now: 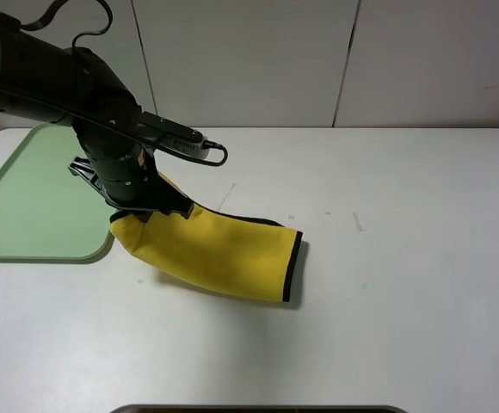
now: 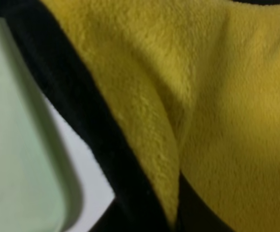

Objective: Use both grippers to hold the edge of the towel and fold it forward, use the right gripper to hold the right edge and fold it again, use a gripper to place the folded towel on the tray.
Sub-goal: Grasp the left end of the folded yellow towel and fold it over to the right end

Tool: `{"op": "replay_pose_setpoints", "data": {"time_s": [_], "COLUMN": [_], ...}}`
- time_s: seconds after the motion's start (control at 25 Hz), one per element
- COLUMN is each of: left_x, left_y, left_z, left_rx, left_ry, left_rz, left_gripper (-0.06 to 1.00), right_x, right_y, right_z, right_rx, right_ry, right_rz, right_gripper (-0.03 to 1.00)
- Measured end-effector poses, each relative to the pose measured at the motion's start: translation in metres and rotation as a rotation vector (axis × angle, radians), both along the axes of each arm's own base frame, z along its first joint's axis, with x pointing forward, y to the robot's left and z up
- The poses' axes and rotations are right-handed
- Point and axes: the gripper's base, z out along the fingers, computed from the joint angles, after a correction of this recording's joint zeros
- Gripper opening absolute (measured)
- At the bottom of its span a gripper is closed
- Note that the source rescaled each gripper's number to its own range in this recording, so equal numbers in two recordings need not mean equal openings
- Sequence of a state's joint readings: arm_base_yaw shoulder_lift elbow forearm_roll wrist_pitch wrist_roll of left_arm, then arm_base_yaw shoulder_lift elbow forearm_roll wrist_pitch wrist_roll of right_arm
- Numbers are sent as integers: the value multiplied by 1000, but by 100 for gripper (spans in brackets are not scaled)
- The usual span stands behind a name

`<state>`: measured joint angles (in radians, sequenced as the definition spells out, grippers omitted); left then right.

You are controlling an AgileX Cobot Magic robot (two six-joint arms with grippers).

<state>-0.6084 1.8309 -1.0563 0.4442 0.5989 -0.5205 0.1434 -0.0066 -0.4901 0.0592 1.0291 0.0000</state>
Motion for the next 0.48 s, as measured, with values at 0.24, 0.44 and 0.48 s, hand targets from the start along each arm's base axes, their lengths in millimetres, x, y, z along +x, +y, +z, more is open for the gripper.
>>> {"op": "replay_pose_setpoints", "data": {"time_s": [0.24, 0.44, 0.48], "left_x": [1, 2, 1], "left_y": [14, 13, 12], "left_z": [8, 8, 8], "left_rx": [63, 55, 49], "left_ry": [4, 1, -1], "left_rz": [20, 18, 16], "left_gripper": [6, 6, 6], "right_x": [0, 0, 0], "right_y": [0, 0, 0], "right_z": [0, 0, 0], "right_rx": [0, 1, 1], "right_ry": [0, 0, 0], "right_rz": [0, 0, 0], "right_gripper": [100, 100, 100]}}
